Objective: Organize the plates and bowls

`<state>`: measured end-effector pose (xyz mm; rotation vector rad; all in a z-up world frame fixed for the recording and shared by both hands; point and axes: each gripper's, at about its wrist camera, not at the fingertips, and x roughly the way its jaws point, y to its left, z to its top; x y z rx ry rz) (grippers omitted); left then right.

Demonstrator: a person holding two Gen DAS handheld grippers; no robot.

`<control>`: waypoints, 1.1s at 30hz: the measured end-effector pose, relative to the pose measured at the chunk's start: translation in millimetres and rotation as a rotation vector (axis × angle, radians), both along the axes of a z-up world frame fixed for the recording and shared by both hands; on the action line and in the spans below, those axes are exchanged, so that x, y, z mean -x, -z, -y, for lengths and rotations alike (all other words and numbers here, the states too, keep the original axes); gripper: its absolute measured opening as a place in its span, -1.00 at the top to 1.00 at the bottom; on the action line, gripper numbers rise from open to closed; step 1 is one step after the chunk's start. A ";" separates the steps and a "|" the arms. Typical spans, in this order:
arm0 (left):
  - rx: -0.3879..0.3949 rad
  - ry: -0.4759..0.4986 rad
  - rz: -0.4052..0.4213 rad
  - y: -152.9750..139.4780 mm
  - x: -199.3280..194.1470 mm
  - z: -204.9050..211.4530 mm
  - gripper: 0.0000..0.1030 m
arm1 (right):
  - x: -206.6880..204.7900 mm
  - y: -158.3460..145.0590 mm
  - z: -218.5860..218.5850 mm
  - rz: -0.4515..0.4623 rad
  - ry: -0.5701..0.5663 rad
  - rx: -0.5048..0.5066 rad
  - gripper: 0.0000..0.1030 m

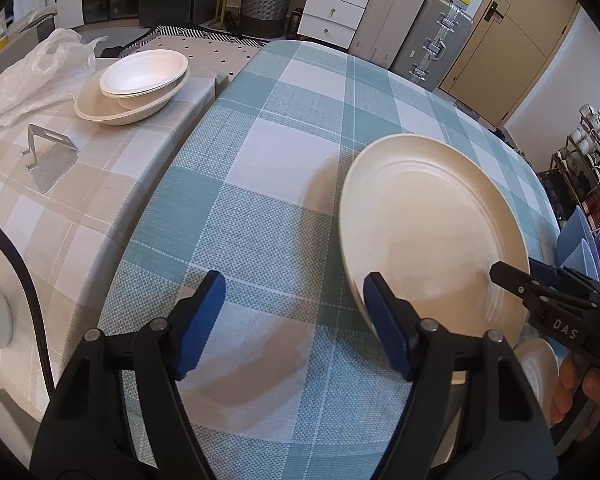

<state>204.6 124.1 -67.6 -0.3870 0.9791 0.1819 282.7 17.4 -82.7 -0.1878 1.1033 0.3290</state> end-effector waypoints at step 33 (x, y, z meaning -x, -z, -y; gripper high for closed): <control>-0.013 0.098 0.033 -7.4 -5.0 40.0 0.64 | 14.3 -10.1 8.6 0.063 -0.001 -0.017 0.62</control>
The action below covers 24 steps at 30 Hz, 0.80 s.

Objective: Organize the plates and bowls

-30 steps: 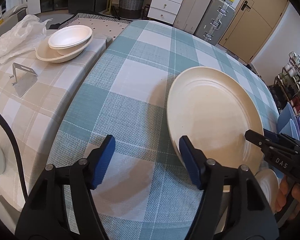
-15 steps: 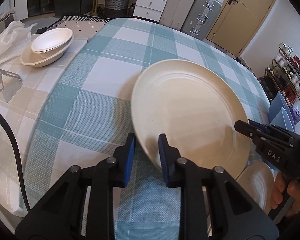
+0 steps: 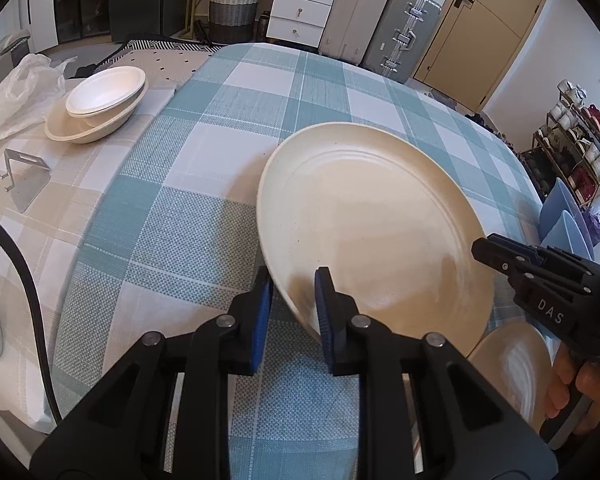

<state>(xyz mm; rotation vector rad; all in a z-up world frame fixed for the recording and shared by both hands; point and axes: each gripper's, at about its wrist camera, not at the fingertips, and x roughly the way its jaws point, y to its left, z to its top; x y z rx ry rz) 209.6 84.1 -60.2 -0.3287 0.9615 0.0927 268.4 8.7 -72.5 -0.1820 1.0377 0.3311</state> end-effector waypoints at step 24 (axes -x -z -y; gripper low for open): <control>0.002 -0.010 -0.014 8.1 2.4 -6.7 0.61 | -6.1 10.8 -3.0 -0.046 -0.010 -0.005 0.57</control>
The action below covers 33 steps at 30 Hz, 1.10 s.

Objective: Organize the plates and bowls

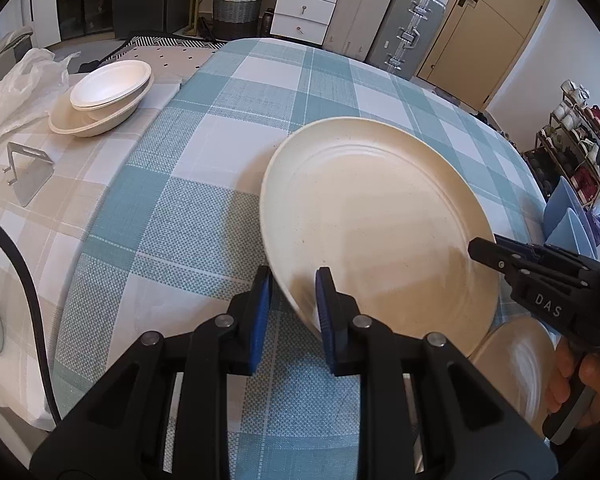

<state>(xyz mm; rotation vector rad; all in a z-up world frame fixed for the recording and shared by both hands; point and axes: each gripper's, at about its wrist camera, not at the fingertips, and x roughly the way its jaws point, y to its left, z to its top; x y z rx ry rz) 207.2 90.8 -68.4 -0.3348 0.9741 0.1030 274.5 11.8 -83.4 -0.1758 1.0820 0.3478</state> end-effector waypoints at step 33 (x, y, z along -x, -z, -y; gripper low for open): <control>-0.067 0.002 0.112 -62.6 43.0 11.3 0.70 | 45.3 -48.6 3.3 0.131 -0.025 -0.043 0.60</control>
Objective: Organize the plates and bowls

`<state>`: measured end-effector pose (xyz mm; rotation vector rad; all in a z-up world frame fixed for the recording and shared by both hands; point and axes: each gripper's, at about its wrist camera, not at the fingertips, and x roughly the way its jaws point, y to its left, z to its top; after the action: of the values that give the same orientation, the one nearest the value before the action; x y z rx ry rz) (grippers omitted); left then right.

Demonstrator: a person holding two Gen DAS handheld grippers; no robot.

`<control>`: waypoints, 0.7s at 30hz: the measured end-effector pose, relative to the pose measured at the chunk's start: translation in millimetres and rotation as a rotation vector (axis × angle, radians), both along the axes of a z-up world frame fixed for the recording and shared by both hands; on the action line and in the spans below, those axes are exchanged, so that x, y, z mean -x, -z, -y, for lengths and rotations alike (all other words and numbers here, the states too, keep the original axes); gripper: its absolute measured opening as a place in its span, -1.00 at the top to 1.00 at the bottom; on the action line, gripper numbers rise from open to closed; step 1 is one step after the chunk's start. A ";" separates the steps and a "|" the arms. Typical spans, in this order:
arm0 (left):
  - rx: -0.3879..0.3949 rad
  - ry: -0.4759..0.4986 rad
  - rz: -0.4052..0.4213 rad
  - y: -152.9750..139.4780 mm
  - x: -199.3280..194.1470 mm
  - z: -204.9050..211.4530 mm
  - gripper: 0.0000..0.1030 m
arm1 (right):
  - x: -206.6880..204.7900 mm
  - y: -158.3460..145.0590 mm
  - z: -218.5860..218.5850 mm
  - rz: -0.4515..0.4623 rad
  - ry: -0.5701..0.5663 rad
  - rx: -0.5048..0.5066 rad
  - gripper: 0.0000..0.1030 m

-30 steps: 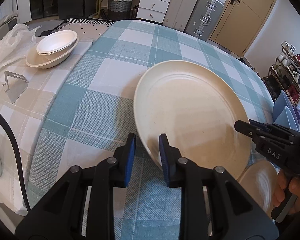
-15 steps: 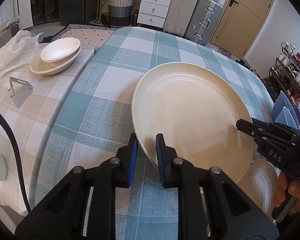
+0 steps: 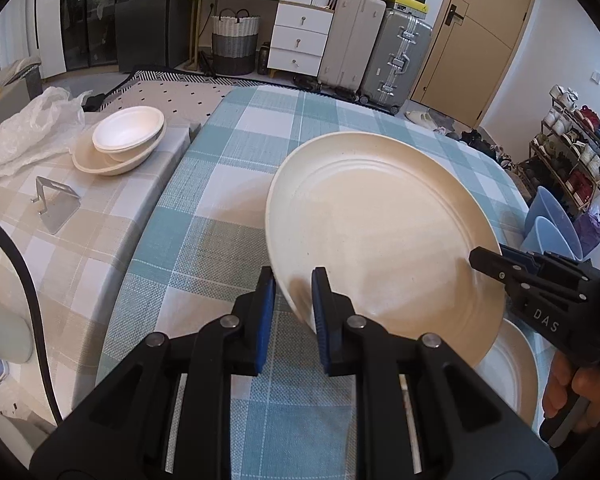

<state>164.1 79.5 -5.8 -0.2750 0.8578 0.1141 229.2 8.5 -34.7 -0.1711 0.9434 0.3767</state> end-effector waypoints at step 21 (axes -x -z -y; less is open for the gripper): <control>-0.029 0.079 0.050 -46.9 75.8 54.9 0.70 | 83.5 -44.6 43.4 0.081 0.054 -0.063 0.60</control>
<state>88.3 24.6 41.2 -0.2162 0.8152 0.0459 145.8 -34.9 9.9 -0.1021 0.8532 0.3467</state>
